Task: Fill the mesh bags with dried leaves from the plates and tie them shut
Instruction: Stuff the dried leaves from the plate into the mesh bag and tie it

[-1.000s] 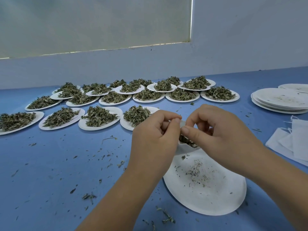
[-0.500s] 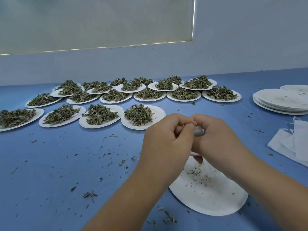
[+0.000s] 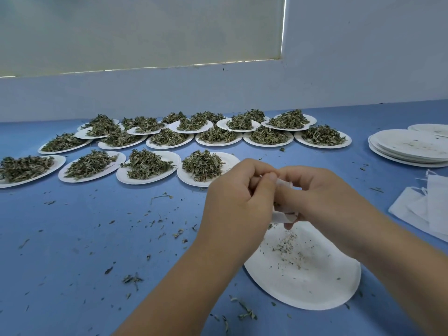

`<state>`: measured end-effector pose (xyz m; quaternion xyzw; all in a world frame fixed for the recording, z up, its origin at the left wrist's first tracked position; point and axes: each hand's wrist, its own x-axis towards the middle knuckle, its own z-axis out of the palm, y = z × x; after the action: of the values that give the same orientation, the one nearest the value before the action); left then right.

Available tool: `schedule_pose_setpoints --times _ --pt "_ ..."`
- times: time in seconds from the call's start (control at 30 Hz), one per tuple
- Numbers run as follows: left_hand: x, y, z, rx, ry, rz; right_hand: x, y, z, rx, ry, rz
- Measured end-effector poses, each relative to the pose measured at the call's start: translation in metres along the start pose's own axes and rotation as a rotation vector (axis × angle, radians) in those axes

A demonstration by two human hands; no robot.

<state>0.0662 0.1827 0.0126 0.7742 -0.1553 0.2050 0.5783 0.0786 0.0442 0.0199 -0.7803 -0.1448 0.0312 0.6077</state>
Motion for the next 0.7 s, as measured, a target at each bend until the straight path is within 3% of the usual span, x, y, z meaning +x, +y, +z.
schedule_pose_setpoints --times 0.13,0.27,0.33,0.43,0.5,0.7 --pt "-0.005 0.002 0.006 0.052 -0.078 0.044 0.006 0.006 0.010 -0.153 0.185 0.006" --pt "-0.007 0.002 0.010 0.080 -0.123 0.083 0.014 0.011 0.014 -0.285 0.224 0.015" --pt "-0.006 0.002 0.008 0.069 -0.102 0.075 0.011 0.010 0.010 -0.162 0.177 0.021" --pt "-0.004 0.003 0.003 0.034 -0.038 0.063 0.004 0.004 0.000 0.086 -0.050 0.042" --pt "-0.003 0.002 0.002 0.025 0.004 0.054 0.001 0.001 -0.007 0.124 -0.161 0.040" --pt "-0.005 0.004 0.004 0.010 -0.031 0.025 0.001 0.004 -0.005 -0.024 -0.012 0.030"
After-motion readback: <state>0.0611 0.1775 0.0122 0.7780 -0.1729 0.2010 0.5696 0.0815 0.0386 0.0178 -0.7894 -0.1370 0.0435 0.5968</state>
